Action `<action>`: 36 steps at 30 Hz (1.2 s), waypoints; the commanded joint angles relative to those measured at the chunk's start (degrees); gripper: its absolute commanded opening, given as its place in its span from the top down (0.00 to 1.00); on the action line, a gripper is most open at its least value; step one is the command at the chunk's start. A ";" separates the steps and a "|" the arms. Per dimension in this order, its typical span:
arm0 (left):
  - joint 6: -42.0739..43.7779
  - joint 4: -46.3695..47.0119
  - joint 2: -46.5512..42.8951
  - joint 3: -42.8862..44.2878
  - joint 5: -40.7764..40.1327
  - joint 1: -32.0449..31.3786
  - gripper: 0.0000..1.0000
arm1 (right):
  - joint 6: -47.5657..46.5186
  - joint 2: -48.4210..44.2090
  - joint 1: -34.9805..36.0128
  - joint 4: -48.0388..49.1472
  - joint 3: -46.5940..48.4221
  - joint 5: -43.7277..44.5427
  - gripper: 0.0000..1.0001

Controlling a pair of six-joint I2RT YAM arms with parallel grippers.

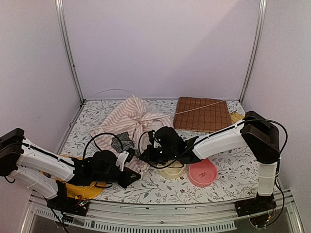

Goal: Set up the pet tent
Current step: Insert the tent pole into the pole socket of the pet tent.

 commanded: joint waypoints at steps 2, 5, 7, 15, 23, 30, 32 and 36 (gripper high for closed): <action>-3.27 2.50 0.56 2.09 0.01 1.65 1.00 | -1.87 -0.80 0.72 1.81 0.20 2.74 1.00; -4.32 -0.32 1.43 3.04 -0.79 2.18 1.00 | -2.07 -1.18 1.02 1.75 -0.97 3.18 1.00; -4.35 -1.24 1.55 3.37 -0.36 2.28 0.96 | -1.99 -1.55 0.97 1.75 -1.87 3.44 1.00; -5.51 -4.02 -3.71 2.16 -1.94 2.25 0.73 | -1.46 -1.64 0.95 2.08 -3.04 3.64 1.00; -5.64 -17.99 -3.31 7.44 -9.05 2.27 0.61 | -2.06 -3.00 0.95 2.28 -3.32 4.30 1.00; 0.85 -23.13 1.00 13.43 -13.07 2.10 0.51 | -2.16 -3.53 1.03 2.63 -3.82 4.43 1.00; 2.68 -24.10 3.16 14.79 -13.54 2.12 0.48 | -2.08 -3.53 1.01 2.70 -3.82 4.47 1.00; 3.98 -26.32 7.39 17.90 -14.62 2.14 0.46 | -2.07 -3.44 1.01 2.87 -3.83 4.34 1.00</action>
